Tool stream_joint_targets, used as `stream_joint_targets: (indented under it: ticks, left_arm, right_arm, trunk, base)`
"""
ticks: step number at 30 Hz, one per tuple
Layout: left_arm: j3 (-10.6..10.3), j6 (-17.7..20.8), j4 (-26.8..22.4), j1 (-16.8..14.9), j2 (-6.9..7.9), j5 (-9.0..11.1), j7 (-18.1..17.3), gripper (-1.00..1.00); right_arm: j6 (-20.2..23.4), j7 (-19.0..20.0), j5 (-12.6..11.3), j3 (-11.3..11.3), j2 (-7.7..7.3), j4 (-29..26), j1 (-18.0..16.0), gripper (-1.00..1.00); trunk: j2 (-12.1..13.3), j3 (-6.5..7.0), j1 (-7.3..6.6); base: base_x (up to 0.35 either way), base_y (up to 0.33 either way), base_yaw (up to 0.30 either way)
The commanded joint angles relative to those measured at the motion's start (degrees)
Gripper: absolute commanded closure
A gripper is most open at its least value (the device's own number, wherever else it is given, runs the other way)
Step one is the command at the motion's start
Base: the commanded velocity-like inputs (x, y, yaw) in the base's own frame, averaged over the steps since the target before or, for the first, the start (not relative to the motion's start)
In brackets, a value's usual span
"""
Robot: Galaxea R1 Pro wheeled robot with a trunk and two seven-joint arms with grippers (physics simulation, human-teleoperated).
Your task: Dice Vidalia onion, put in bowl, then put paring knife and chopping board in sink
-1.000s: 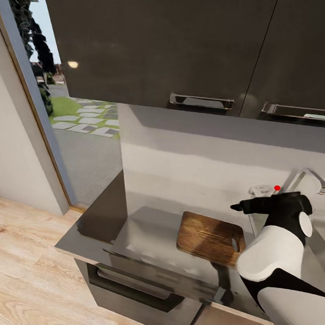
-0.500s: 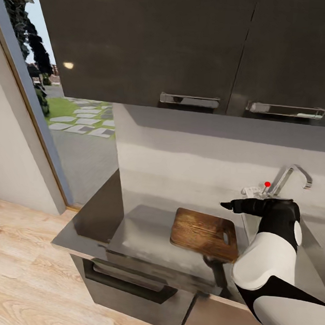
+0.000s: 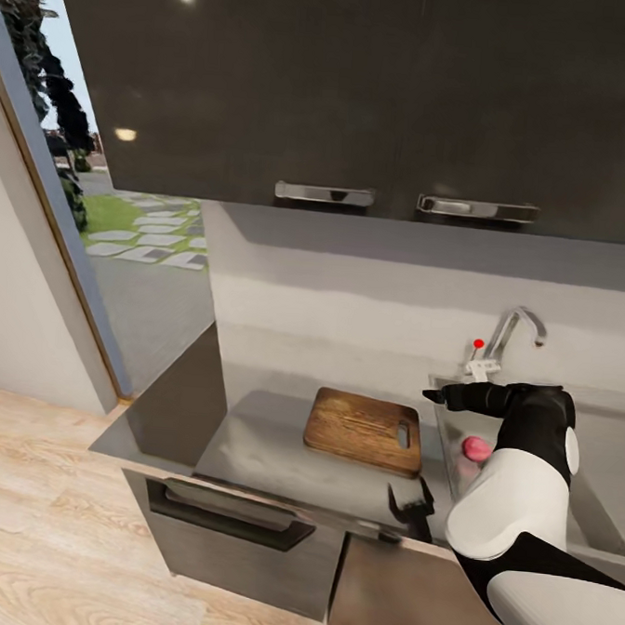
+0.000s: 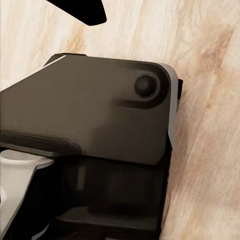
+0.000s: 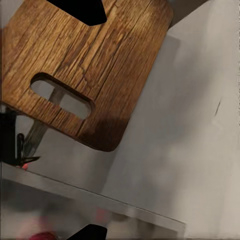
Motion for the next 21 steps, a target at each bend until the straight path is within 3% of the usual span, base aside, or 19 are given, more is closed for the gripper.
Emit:
stream_joint_targets:
  ticks: [1, 12, 21]
  left_arm:
    - [0.26, -0.05, -0.10, 0.02, -0.04, 0.03, -0.05, -1.00]
    - [0.27, -0.05, -0.05, 0.02, -0.03, 0.03, -0.05, -1.00]
    - [0.27, -0.05, -0.02, 0.02, -0.07, 0.03, -0.05, -1.00]
  right_arm:
    - [0.38, 0.24, 0.21, -0.15, 0.05, -0.08, -0.10, -1.00]
    - [0.44, 0.13, 0.21, -0.15, 0.05, 0.62, -0.10, -1.00]
    - [0.62, -3.09, 0.09, -0.15, 0.05, 1.05, -0.10, -1.00]
  trunk:
    - [-0.11, -0.03, 0.04]
    - [-0.11, 0.80, 0.04]
    - [-0.11, 1.32, 0.04]
  base:
    - [-0.024, -0.019, -0.053]
    - [-0.004, -0.003, -0.085]
    - [0.000, 0.000, -0.103]
